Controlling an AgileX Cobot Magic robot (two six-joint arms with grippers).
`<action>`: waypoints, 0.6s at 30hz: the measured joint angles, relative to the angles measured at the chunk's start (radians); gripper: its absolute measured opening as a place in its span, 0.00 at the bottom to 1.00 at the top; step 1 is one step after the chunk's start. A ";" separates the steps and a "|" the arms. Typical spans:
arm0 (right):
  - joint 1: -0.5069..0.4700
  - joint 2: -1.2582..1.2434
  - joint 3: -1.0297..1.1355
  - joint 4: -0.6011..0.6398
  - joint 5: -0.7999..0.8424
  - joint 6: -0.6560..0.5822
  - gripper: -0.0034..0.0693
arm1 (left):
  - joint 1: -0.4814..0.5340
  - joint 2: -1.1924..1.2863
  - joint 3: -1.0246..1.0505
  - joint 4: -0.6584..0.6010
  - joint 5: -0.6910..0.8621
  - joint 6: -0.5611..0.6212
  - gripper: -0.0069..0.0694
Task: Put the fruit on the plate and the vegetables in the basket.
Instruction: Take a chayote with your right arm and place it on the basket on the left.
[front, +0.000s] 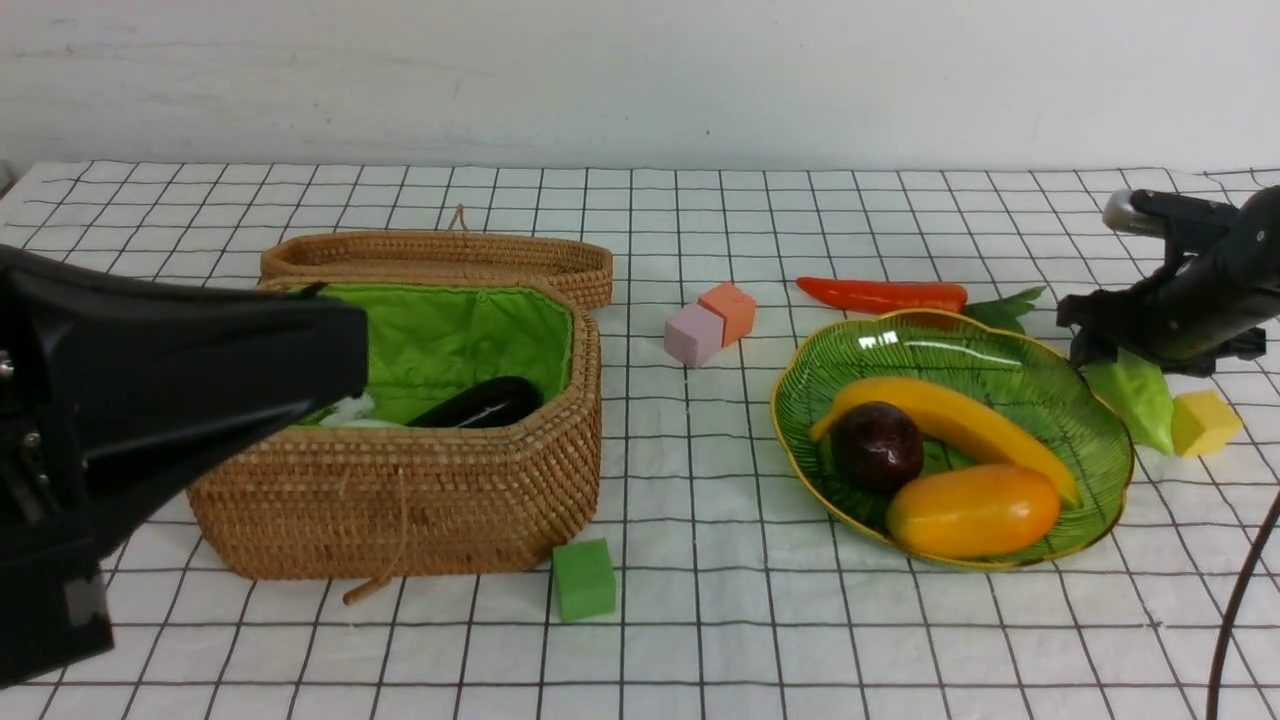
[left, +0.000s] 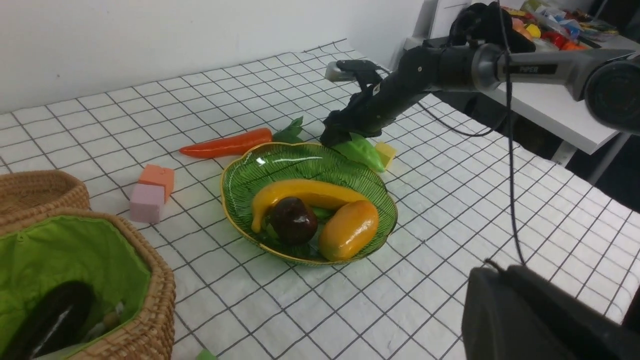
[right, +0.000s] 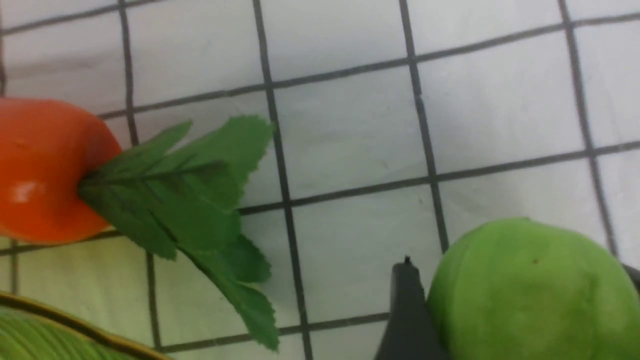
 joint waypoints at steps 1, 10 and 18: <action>-0.001 -0.010 0.000 0.000 0.004 0.000 0.66 | 0.000 0.000 0.000 0.003 0.002 0.000 0.09; 0.161 -0.371 -0.007 0.190 0.203 -0.142 0.66 | 0.000 0.000 0.000 0.284 0.124 -0.201 0.09; 0.595 -0.407 -0.007 0.672 0.114 -0.716 0.66 | 0.000 -0.001 -0.022 0.577 0.365 -0.501 0.09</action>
